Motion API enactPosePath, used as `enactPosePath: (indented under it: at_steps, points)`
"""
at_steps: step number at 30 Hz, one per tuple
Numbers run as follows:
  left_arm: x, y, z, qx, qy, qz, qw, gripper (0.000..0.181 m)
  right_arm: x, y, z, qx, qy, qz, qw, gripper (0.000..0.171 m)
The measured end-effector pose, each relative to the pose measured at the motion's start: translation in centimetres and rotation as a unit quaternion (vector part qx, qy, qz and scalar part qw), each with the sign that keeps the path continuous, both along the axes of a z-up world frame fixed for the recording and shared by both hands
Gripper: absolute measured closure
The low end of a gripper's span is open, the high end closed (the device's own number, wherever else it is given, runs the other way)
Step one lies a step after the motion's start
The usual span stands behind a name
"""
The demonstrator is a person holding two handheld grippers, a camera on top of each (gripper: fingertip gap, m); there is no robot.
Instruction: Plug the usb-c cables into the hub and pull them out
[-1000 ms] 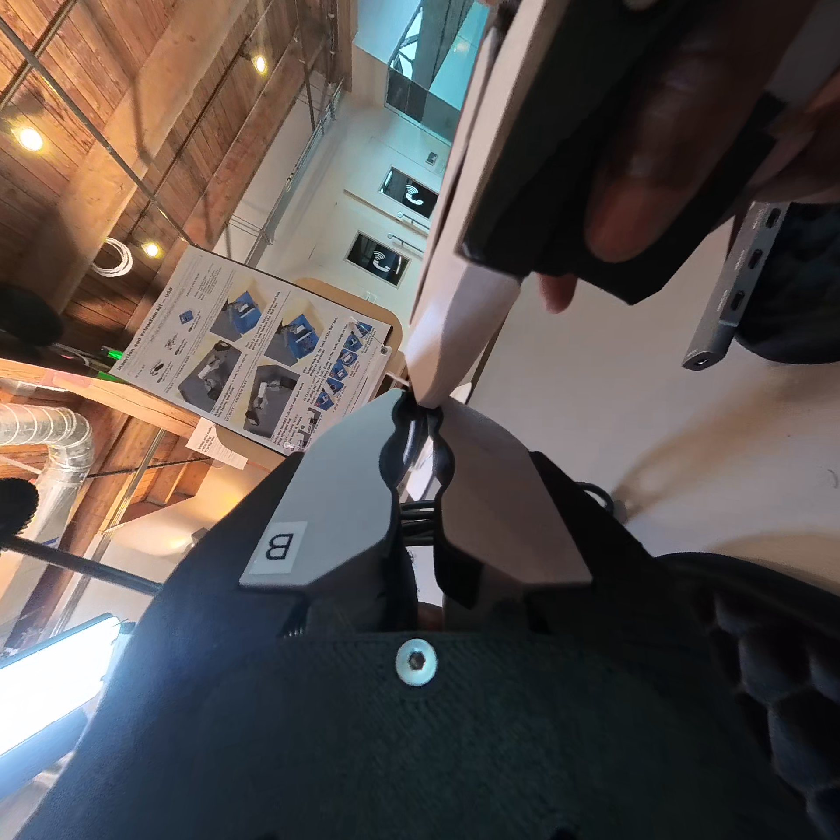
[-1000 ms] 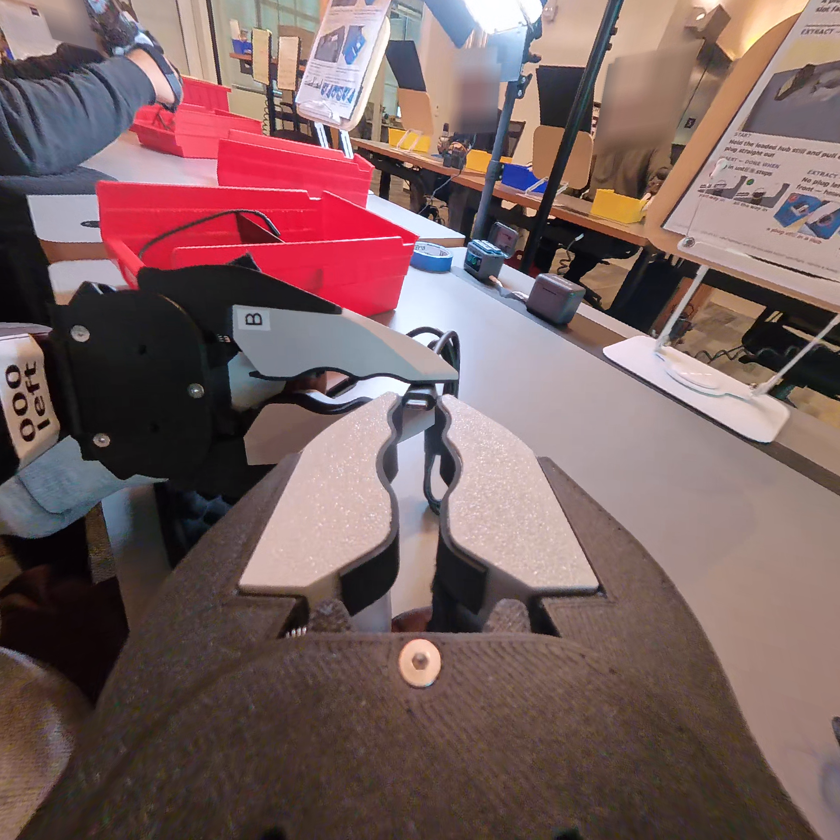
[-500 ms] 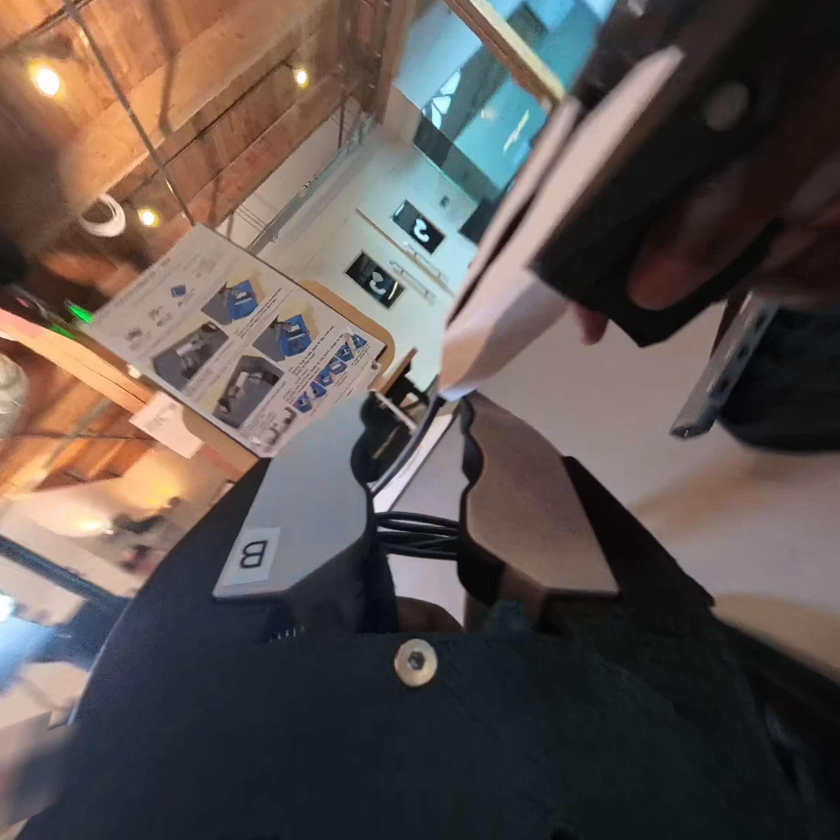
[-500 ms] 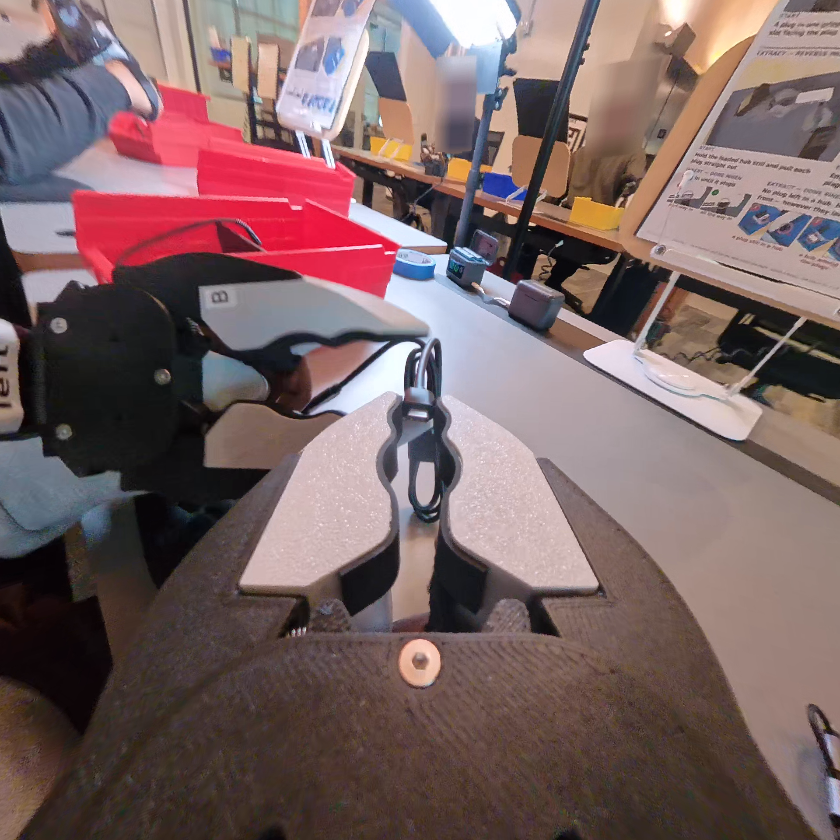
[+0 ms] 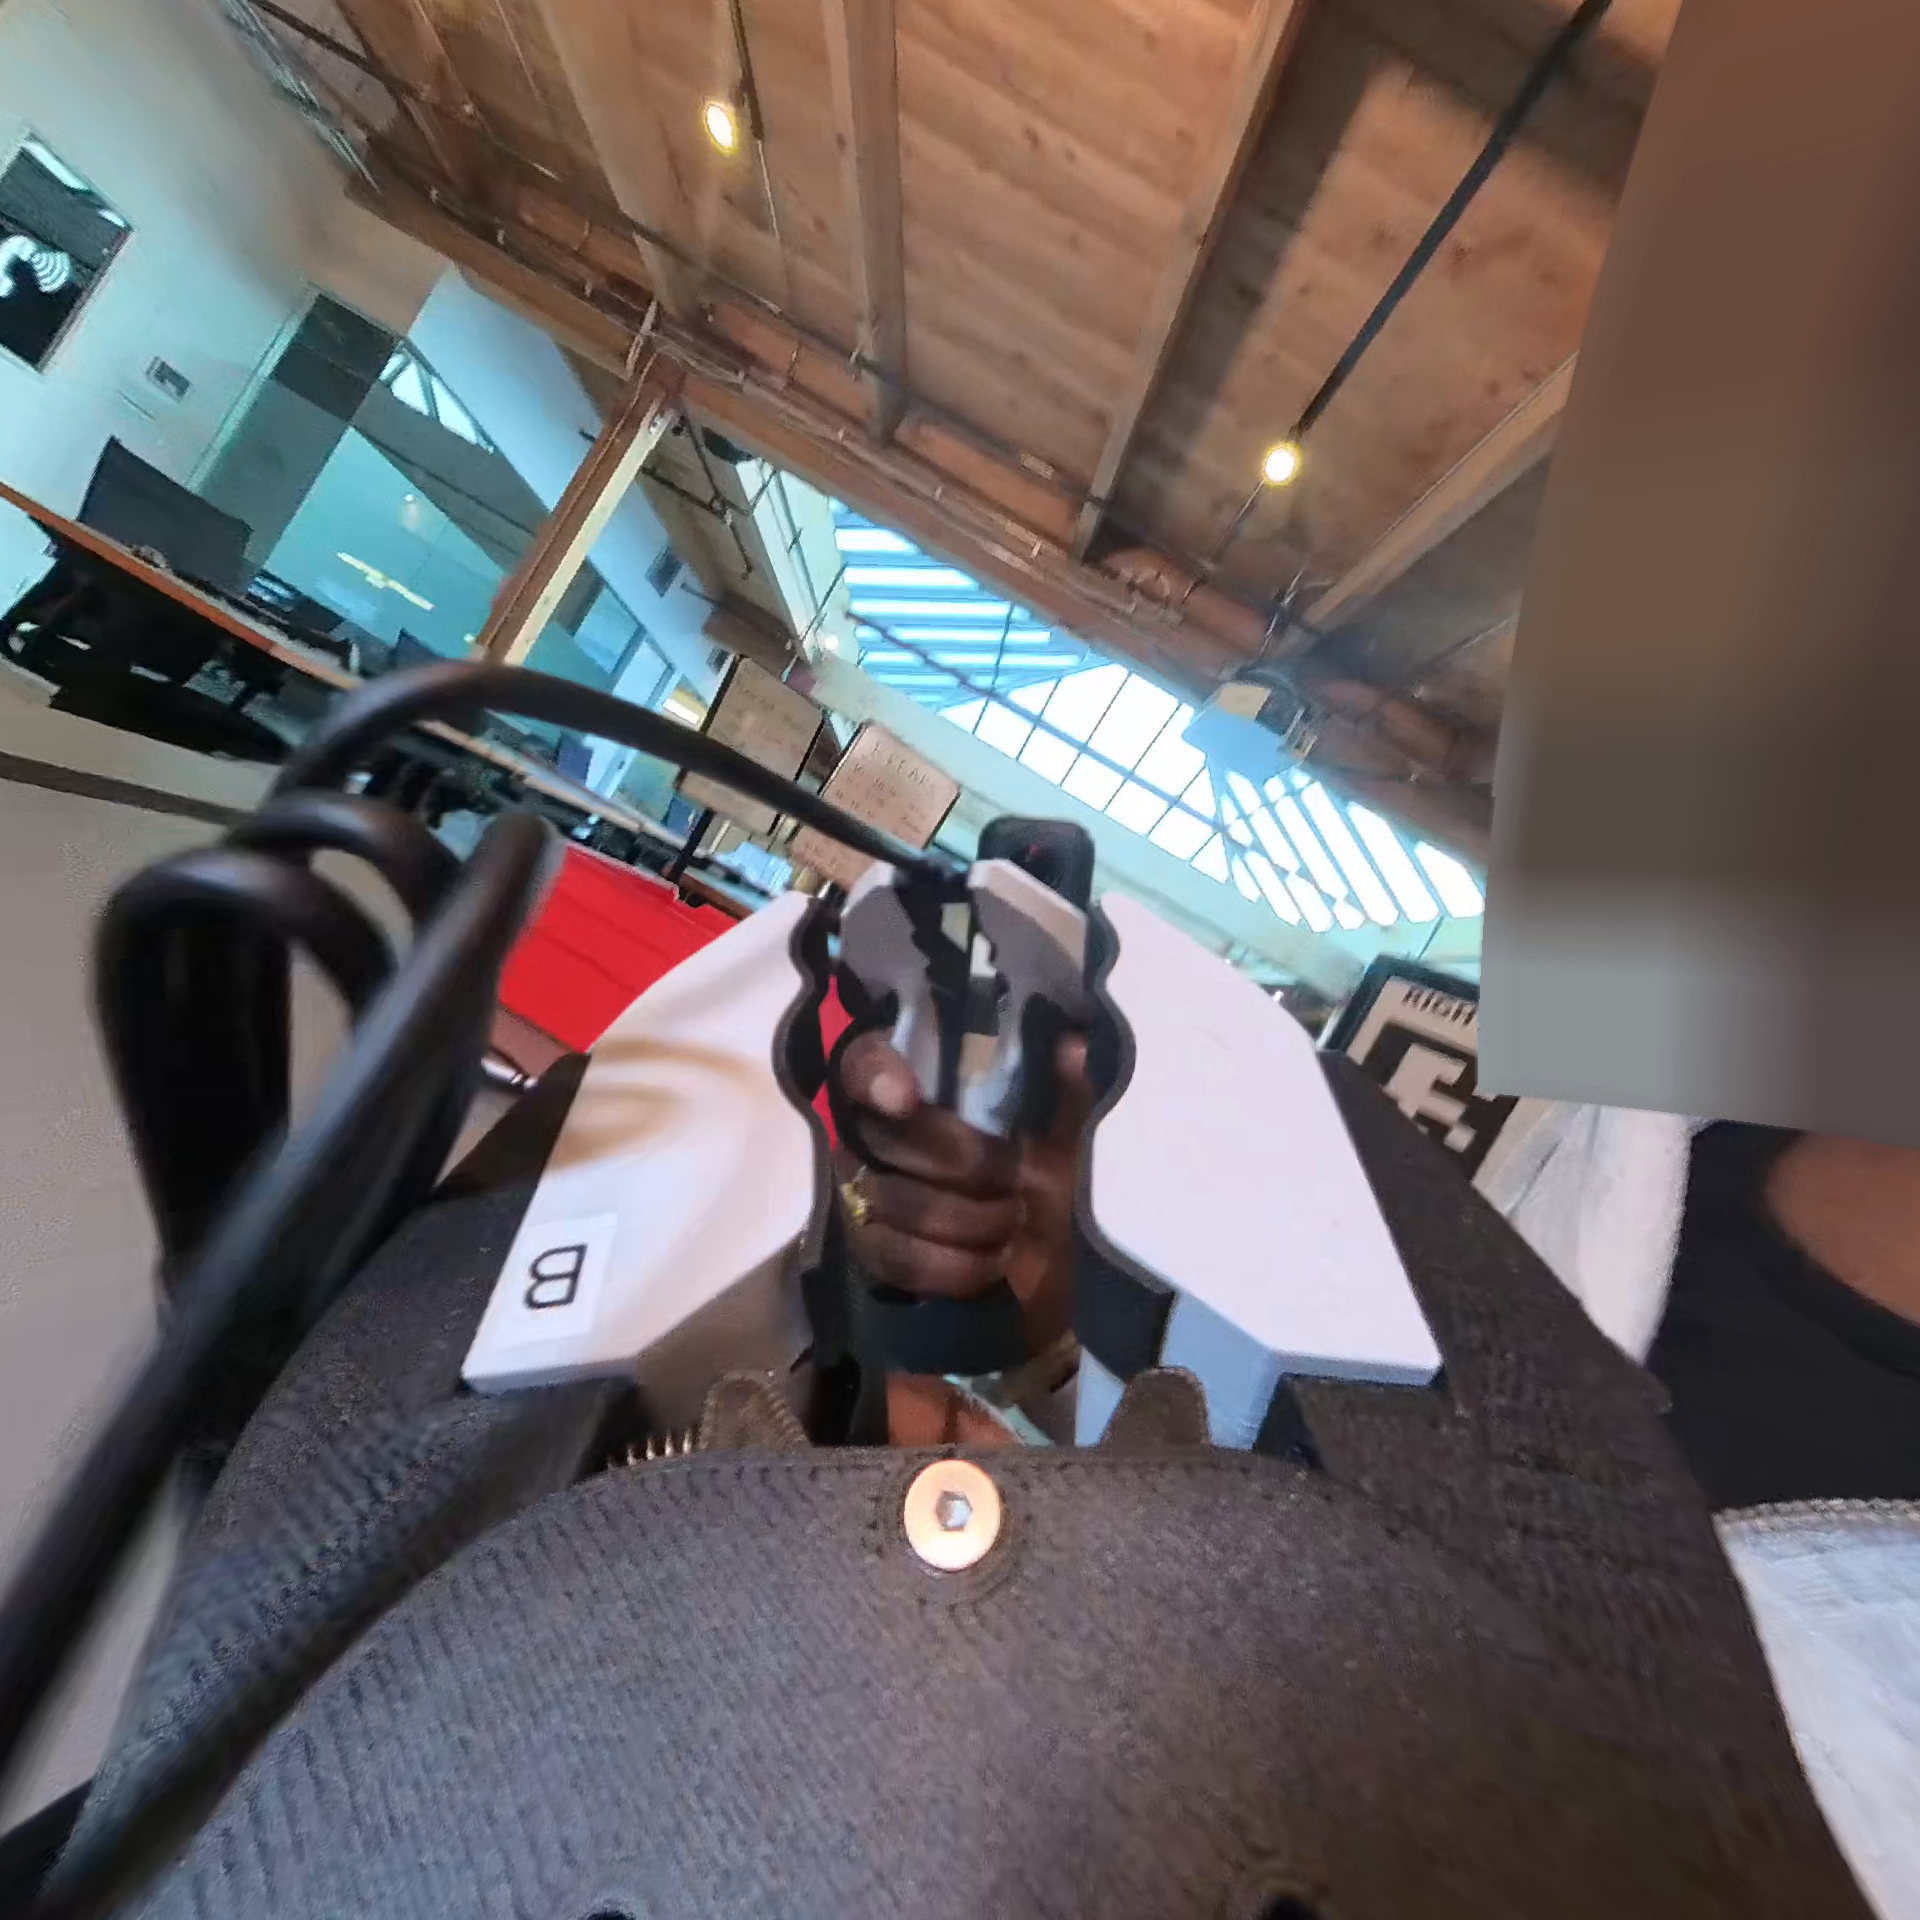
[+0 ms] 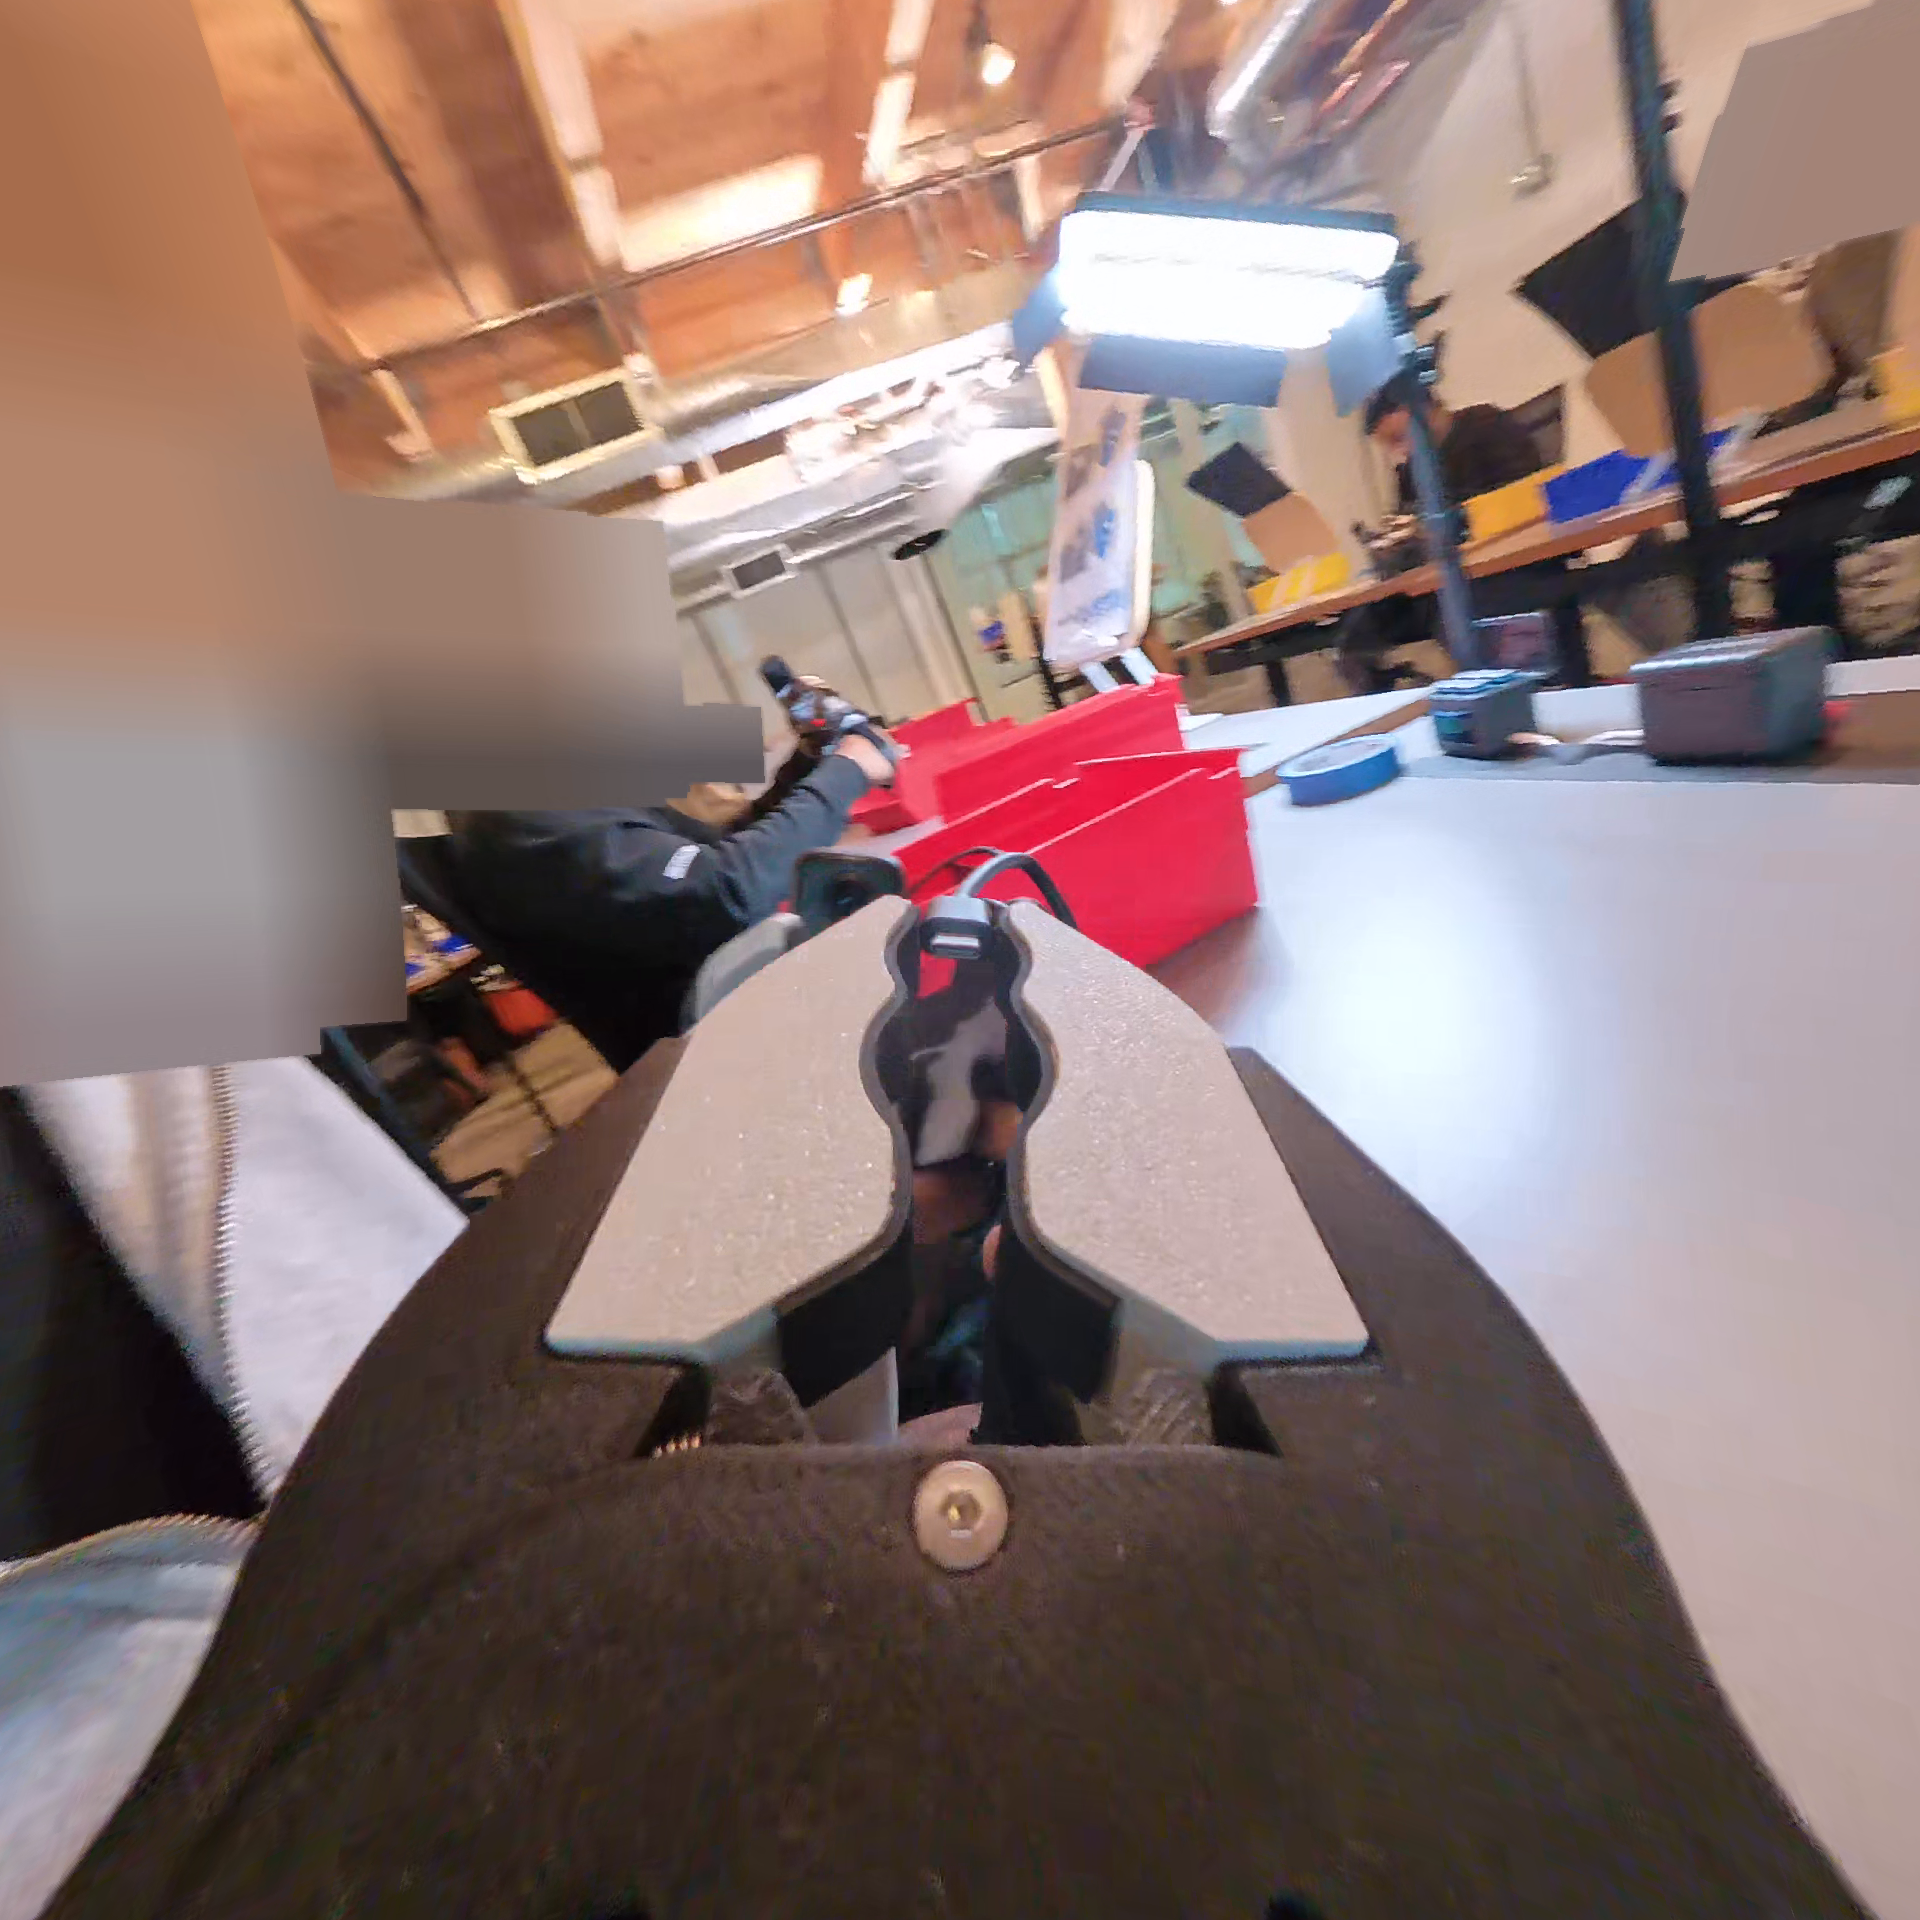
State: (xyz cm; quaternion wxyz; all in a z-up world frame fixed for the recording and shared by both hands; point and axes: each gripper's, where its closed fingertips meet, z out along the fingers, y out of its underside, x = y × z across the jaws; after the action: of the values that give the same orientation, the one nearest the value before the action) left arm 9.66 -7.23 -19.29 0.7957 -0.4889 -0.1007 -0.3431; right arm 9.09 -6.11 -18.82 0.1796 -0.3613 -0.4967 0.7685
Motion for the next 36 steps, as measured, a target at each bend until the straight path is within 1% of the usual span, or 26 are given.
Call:
enactPosePath:
  at_steps: [2,3,5,7,10,13,16,18,20,28,29,32,36]
  points:
    - [0.6,0.3,-0.2,-0.015,0.028,-0.002,1.0,0.133,0.4,-0.7,-0.1,0.0,0.002,0.032,0.999,0.159]
    - [1.1,0.2,-0.1,-0.01,0.04,-0.009,0.999,0.135,0.6,-1.2,-0.2,0.006,0.003,0.05,0.999,0.159]
    - [1.4,-0.1,0.2,0.005,0.058,-0.008,0.998,0.147,1.2,-2.2,-0.4,0.016,0.006,0.083,0.996,0.159]
    - [1.5,-0.8,0.7,0.027,0.07,-0.007,0.997,0.164,1.6,-2.6,-0.4,0.015,0.012,0.102,0.995,0.159]
    - [1.6,-1.2,0.6,0.028,0.078,-0.018,0.996,0.173,2.1,-2.6,-0.3,0.014,0.019,0.115,0.993,0.159]
    - [1.9,-1.3,0.6,0.027,0.089,-0.026,0.995,0.172,2.3,-2.7,-0.4,0.029,0.025,0.117,0.992,0.159]
    - [2.6,-1.3,0.4,0.023,0.105,-0.04,0.993,0.163,2.5,-2.5,-0.2,0.028,0.03,0.118,0.992,0.159]
    - [2.6,-1.2,0.3,0.017,0.111,-0.035,0.993,0.168,2.7,-2.5,-0.3,0.033,0.03,0.122,0.991,0.159]
    - [2.6,-1.1,0.2,0.016,0.114,-0.037,0.993,0.168,2.8,-2.5,-0.4,0.04,0.029,0.122,0.991,0.159]
    - [3.2,-0.8,-0.2,0.005,0.131,-0.044,0.99,0.154,2.9,-2.6,-0.6,0.051,0.028,0.127,0.99,0.159]
    - [3.2,-0.8,-0.2,0.005,0.132,-0.043,0.99,0.154,2.9,-2.6,-0.5,0.05,0.028,0.127,0.99,0.159]
    - [2.9,-0.8,-0.2,0.005,0.126,-0.038,0.991,0.164,3.0,-2.7,-0.6,0.051,0.028,0.133,0.989,0.159]
    - [2.8,-0.8,-0.2,0.004,0.123,-0.039,0.992,0.165,2.8,-2.6,-0.9,0.07,0.022,0.119,0.99,0.159]
